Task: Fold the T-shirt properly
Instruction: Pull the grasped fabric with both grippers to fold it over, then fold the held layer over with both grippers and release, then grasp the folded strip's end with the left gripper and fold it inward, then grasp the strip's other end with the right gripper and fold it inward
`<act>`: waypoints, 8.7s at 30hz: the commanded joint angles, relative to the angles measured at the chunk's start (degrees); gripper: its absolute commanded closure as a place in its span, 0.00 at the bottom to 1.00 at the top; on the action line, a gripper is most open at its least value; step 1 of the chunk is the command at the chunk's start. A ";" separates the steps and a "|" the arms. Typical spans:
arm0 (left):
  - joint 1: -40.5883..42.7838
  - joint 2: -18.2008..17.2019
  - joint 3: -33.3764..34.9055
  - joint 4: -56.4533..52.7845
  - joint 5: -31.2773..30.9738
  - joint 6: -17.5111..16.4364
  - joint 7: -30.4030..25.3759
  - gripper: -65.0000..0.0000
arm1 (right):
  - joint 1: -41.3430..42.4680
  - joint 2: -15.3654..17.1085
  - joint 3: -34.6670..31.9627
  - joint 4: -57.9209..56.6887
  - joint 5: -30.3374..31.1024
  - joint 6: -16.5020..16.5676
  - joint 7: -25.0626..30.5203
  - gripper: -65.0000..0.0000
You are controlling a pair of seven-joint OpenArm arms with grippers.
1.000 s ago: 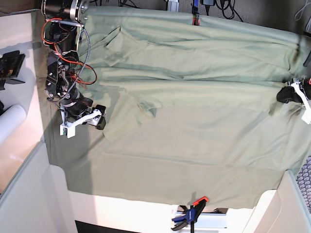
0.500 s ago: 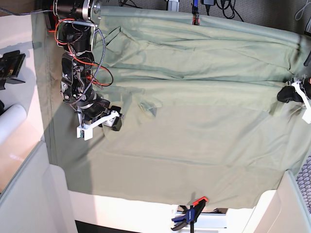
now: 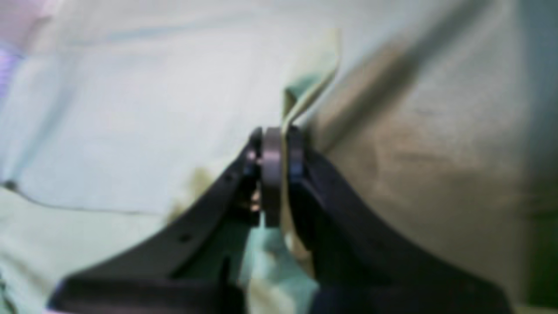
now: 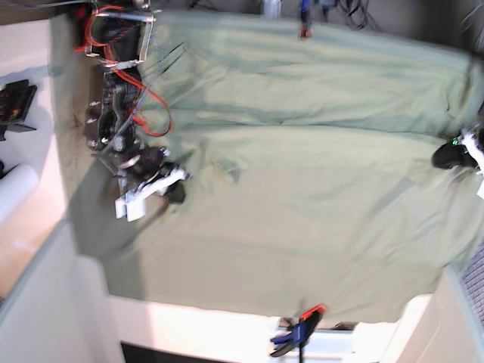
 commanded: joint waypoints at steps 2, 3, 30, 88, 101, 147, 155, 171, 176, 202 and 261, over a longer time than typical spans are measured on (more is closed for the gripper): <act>2.03 -1.49 -2.05 3.43 -2.69 -0.67 1.42 1.00 | -3.74 2.03 0.24 9.57 1.77 0.66 0.13 1.00; 3.41 -1.60 -2.43 4.98 -3.63 -0.67 2.14 1.00 | -6.19 2.80 0.26 14.01 2.19 0.66 -0.50 1.00; 15.37 -2.99 -9.05 12.17 1.99 -0.67 0.70 1.00 | -36.22 9.60 15.78 39.82 12.13 0.63 -8.35 1.00; 18.93 7.48 -8.66 11.82 22.27 -0.67 -14.45 1.00 | -36.41 9.33 15.96 39.85 8.24 0.57 -6.60 0.45; 5.25 3.56 -14.43 9.40 33.51 -0.67 -19.41 1.00 | -36.28 9.35 24.68 39.89 12.59 0.57 -6.43 0.45; 9.46 15.26 12.96 33.33 28.61 -0.67 -15.26 0.51 | -37.75 2.10 24.41 39.39 19.82 0.66 -11.69 0.45; 9.42 15.28 12.94 34.51 19.58 -0.67 -14.78 0.51 | -41.70 -2.21 17.77 39.06 21.79 1.70 -12.17 0.33; 9.46 15.23 12.92 39.82 19.69 -0.67 -11.72 0.51 | -41.68 -8.28 13.20 35.89 17.42 1.64 -9.81 0.33; 9.46 15.23 12.92 40.00 19.69 -0.67 -11.72 0.51 | -41.68 -8.28 15.65 35.63 15.63 0.35 -9.42 0.33; 9.46 15.23 12.83 40.00 19.67 -0.67 -11.30 0.51 | -40.50 -12.59 4.57 30.16 15.43 0.39 -6.80 0.33; 13.60 11.91 0.07 40.63 19.21 -0.67 -9.18 0.51 | -25.51 -14.40 -20.79 29.42 -8.07 2.12 3.82 0.50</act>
